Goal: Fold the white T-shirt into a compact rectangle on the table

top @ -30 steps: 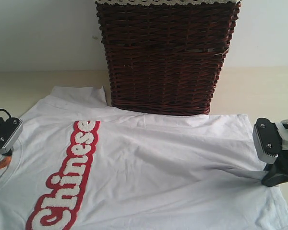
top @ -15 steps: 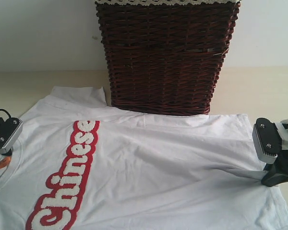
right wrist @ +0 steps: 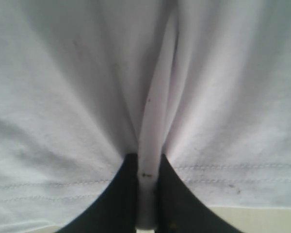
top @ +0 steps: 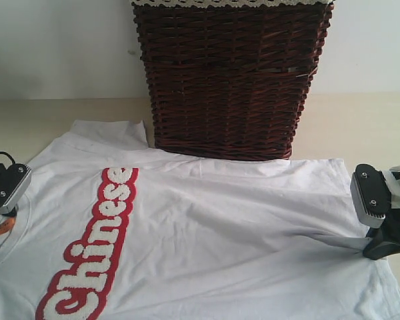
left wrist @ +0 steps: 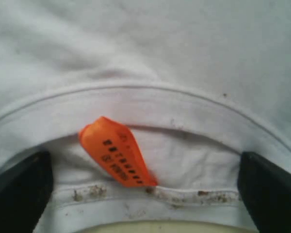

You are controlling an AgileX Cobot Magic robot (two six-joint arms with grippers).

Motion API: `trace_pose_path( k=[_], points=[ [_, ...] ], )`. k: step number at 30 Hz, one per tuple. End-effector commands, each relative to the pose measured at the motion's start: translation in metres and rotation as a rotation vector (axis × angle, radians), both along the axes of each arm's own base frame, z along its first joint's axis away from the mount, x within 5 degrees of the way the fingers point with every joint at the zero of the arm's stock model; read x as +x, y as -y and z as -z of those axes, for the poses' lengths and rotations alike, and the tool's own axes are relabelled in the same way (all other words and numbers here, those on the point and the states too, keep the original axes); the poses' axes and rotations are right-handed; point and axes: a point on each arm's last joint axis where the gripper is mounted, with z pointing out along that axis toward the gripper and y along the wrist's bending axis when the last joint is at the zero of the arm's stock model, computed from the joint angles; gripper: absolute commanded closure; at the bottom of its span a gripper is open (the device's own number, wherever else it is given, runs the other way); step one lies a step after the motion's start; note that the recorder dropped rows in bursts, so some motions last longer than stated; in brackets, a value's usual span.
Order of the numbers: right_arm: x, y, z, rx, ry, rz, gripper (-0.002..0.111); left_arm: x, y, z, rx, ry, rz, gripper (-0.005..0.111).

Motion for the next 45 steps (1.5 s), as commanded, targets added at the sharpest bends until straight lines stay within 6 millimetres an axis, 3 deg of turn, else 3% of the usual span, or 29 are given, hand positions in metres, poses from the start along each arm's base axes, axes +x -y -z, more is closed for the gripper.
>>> trace_pose_path(
  k=[1,38,45],
  points=[
    [-0.006,0.011,0.027,-0.109,0.007,-0.088,0.108,-0.001,0.0,0.002,-0.003,-0.018,-0.001,0.003],
    [-0.006,0.01,0.027,-0.107,0.009,-0.081,0.108,-0.001,0.0,0.002,-0.003,-0.018,-0.003,0.003],
    [-0.006,0.01,0.027,-0.107,0.009,-0.081,0.108,-0.002,0.0,0.017,-0.003,-0.065,-0.02,0.004]
  ],
)
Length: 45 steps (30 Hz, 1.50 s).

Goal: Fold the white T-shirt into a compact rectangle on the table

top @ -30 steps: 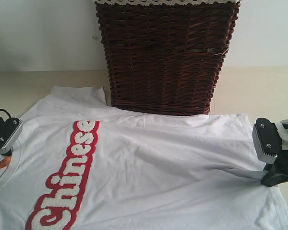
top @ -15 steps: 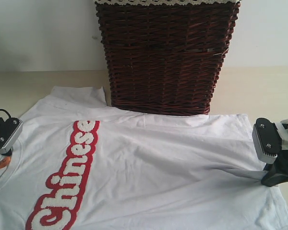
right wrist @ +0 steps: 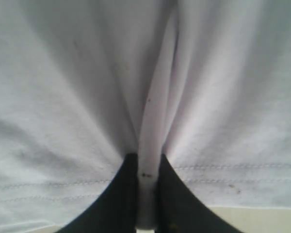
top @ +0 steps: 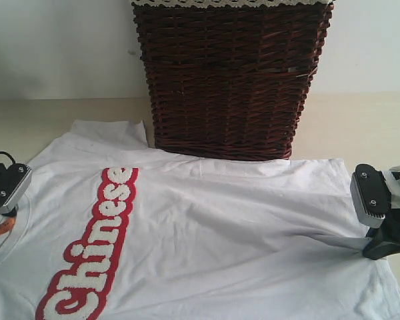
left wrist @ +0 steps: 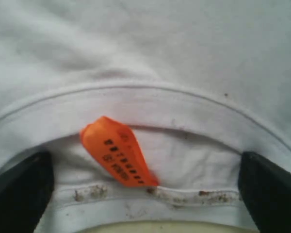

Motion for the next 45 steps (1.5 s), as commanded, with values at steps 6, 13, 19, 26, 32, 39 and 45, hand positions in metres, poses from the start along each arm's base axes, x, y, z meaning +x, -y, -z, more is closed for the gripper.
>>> trace_pose_path(
  k=[6,13,19,26,32,39,45],
  points=[
    [-0.0058,0.0103,0.0273,-0.107,0.01,-0.083,0.108,-0.0038,-0.0048,0.0217,0.048,-0.081,-0.031,0.048],
    [-0.0058,0.0103,0.0273,-0.107,0.01,-0.083,0.108,-0.0044,-0.0066,0.0228,0.069,-0.091,-0.052,0.107],
    [-0.0058,0.0103,0.0273,-0.107,0.01,-0.083,0.108,-0.0044,-0.0066,0.0228,0.069,-0.09,-0.052,0.107],
    [-0.0058,0.0103,0.0273,-0.107,0.01,-0.083,0.108,-0.0048,-0.0065,0.0228,0.079,-0.097,-0.192,0.107],
    [-0.0053,0.009,0.0271,-0.093,0.01,-0.056,0.108,-0.0067,-0.0065,0.0225,0.087,-0.121,-0.271,0.107],
    [-0.0052,0.009,0.0271,-0.092,0.011,-0.054,0.108,-0.0071,-0.0065,0.0225,0.087,-0.125,-0.271,0.107],
    [-0.0052,0.009,0.0271,-0.092,0.011,-0.054,0.108,-0.0086,-0.0064,0.0223,0.091,-0.142,-0.297,0.107]
  ],
)
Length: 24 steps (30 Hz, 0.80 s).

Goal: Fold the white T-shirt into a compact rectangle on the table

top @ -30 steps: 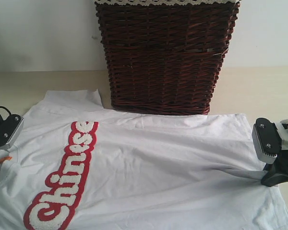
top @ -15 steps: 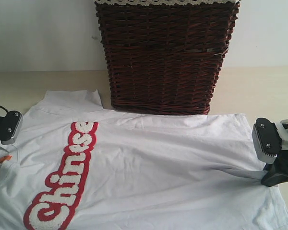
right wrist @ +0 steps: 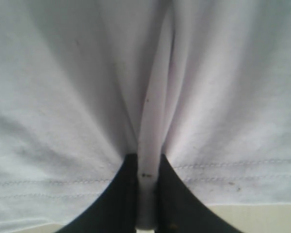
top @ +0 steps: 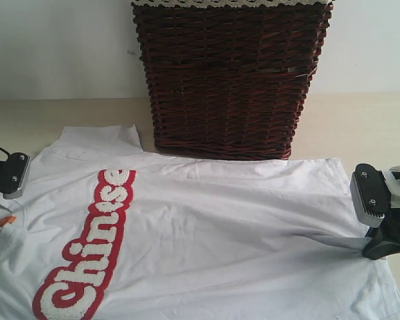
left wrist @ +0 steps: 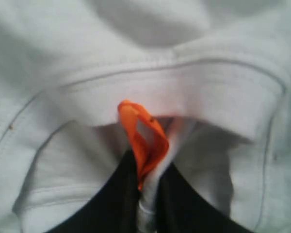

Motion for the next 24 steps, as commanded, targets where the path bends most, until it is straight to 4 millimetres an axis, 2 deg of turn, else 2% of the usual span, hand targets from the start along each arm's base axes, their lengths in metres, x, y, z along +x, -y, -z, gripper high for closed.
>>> trace_pose_path(
  k=[1,22,24],
  points=[
    [-0.0056,0.0095,0.0272,-0.098,0.008,-0.064,0.108,-0.0126,-0.0024,0.0174,0.023,-0.127,-0.009,0.107],
    [-0.005,0.0096,0.0272,-0.099,0.014,-0.062,0.108,-0.0123,-0.0023,0.0174,0.026,-0.124,-0.05,0.107],
    [-0.0029,0.0088,0.027,-0.09,0.019,0.024,0.108,-0.0123,-0.0023,0.0174,0.026,-0.124,-0.057,0.107]
  ],
)
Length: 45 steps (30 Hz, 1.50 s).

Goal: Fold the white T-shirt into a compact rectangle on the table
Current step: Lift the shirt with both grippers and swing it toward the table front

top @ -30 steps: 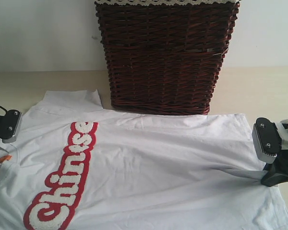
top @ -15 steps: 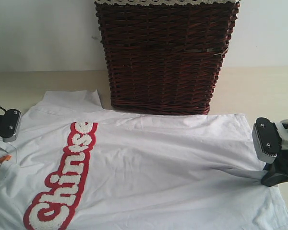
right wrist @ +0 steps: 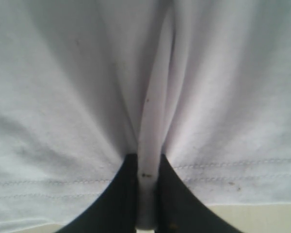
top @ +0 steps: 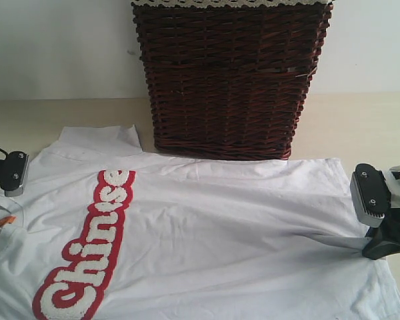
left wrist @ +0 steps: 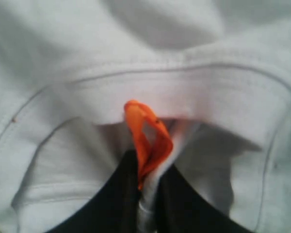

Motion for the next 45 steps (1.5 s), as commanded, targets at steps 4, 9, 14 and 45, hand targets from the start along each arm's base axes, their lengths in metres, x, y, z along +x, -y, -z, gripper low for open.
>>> trace_pose_path(
  k=[4,9,14,45],
  points=[
    [-0.002,0.009,0.027,-0.087,0.014,0.066,0.108,-0.01,-0.002,0.013,0.027,-0.091,-0.076,0.107],
    [0.0,0.01,0.011,-0.102,0.062,0.094,0.108,-0.002,-0.003,-0.017,0.029,0.079,-0.139,0.107],
    [-0.004,0.014,-0.033,-0.159,0.168,0.124,0.108,-0.004,-0.002,-0.067,0.022,0.249,-0.18,0.107],
    [-0.058,0.017,-0.256,-0.24,0.688,0.269,0.108,-0.11,0.0,-0.262,-0.02,0.938,-0.278,0.107]
  ],
)
